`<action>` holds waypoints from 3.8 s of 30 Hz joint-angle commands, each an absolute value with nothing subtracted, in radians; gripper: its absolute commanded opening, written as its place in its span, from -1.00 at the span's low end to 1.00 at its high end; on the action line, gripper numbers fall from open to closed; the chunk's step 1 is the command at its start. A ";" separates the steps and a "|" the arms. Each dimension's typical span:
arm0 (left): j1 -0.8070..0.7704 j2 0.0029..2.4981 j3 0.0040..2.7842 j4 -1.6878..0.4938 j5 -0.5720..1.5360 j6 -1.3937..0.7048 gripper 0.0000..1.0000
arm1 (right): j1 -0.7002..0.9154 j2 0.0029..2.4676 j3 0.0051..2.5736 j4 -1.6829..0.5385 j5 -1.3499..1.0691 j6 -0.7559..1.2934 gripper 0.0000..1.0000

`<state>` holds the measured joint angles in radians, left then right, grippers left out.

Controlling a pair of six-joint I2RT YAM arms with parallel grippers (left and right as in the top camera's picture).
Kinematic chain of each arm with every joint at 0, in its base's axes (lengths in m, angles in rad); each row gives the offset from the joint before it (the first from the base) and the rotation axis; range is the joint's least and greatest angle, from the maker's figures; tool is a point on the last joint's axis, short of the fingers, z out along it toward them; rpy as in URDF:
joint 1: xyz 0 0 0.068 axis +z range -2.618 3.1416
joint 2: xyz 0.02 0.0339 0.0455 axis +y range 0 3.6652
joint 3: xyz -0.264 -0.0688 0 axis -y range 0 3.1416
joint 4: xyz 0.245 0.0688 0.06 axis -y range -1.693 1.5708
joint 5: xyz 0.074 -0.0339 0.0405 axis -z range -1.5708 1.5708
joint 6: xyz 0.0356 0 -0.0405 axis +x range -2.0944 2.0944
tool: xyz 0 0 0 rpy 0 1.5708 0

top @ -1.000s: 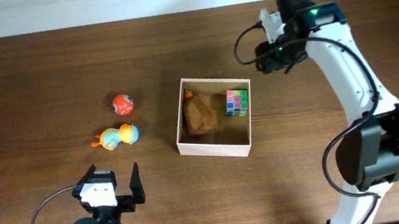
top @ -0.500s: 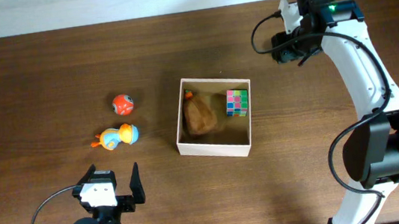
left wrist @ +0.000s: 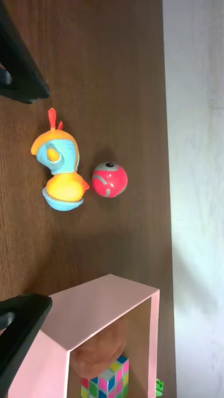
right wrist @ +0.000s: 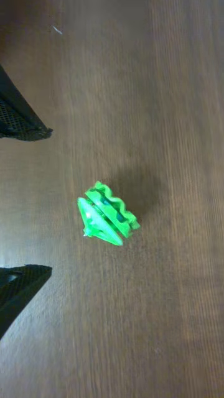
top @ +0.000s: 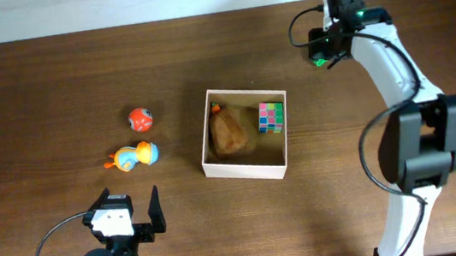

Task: Pack container

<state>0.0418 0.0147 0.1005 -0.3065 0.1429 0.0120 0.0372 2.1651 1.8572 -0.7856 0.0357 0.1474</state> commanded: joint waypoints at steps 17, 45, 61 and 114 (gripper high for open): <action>0.049 0.005 0.096 -0.307 0.153 0.031 0.99 | 0.038 2.255 1.872 -0.627 0.121 0.271 0.17; 0.049 0.005 0.096 -0.307 0.153 0.031 0.99 | 0.041 2.324 1.872 -0.556 0.096 0.349 0.16; 0.049 0.005 0.096 -0.307 0.153 0.031 0.98 | 0.107 2.356 1.872 -0.503 0.072 0.323 0.15; 0.049 0.005 0.096 -0.307 0.153 0.031 0.98 | 0.117 2.368 1.879 -0.690 0.194 0.266 -0.21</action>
<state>0.0418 0.0147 0.1005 -0.3065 0.1429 0.0120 0.1150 2.3501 1.8572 -0.6819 0.1452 0.2871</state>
